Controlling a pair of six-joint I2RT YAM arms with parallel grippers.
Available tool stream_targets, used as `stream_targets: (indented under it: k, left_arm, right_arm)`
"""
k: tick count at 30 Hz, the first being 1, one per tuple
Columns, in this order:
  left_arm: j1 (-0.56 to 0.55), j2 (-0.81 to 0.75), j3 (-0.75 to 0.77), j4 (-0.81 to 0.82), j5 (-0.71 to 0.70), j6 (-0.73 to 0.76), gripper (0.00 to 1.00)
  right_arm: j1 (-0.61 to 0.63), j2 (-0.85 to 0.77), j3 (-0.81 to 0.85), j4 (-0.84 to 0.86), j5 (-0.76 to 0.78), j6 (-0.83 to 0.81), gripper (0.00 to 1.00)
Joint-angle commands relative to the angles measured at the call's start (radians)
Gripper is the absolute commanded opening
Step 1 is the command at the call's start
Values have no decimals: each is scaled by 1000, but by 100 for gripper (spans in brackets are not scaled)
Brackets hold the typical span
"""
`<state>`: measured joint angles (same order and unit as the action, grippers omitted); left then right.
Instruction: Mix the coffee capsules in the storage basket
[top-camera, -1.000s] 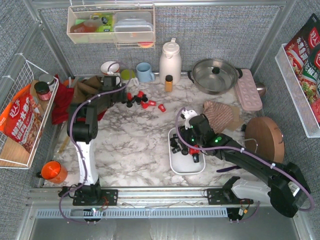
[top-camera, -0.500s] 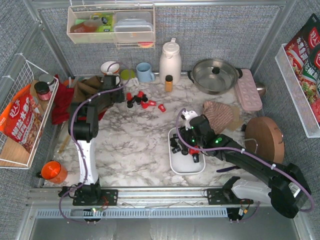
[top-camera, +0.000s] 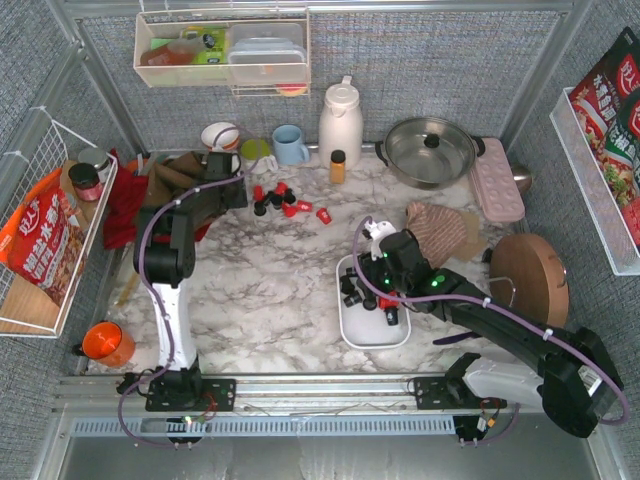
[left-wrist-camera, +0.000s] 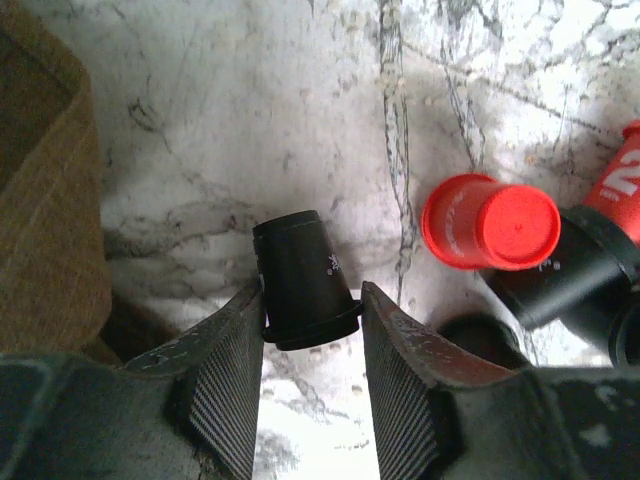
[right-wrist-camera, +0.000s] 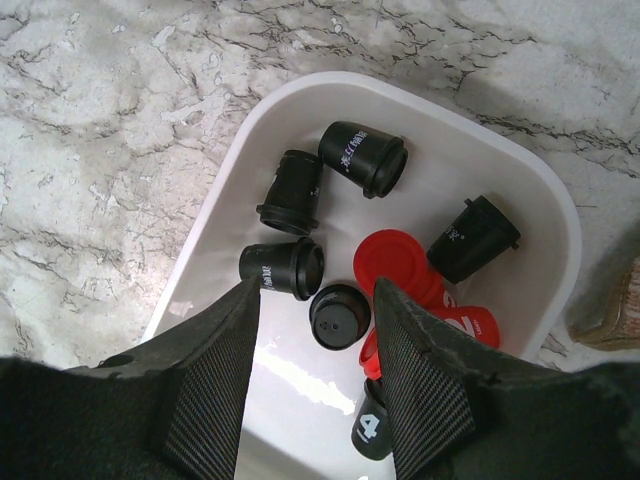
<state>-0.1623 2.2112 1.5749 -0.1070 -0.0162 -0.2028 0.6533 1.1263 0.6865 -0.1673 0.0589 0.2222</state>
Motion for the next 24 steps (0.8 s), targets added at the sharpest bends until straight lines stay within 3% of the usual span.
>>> stream_targets:
  k: [1,8,13,20,24]
  left_arm:
    - [-2,-57,-40,-2,4,-20,45]
    - [-11,-269,-165,87,87,-48,44]
    - [-57,-494,-393,299,269,-16,45]
    - [-234,-749,-725,597,513,375,48]
    - [-293,-807,-932,933,651,476,48]
  right_arm:
    - [-1,-10,4,13,-4,-1,53]
    - [0,-24,25,4,-5,-10,53]
    - [0,-37,46,1,-4,-12,53]
    - [0,-85,80,-5,-9,9,54]
    - [0,-117,85,-3,-3,26,54]
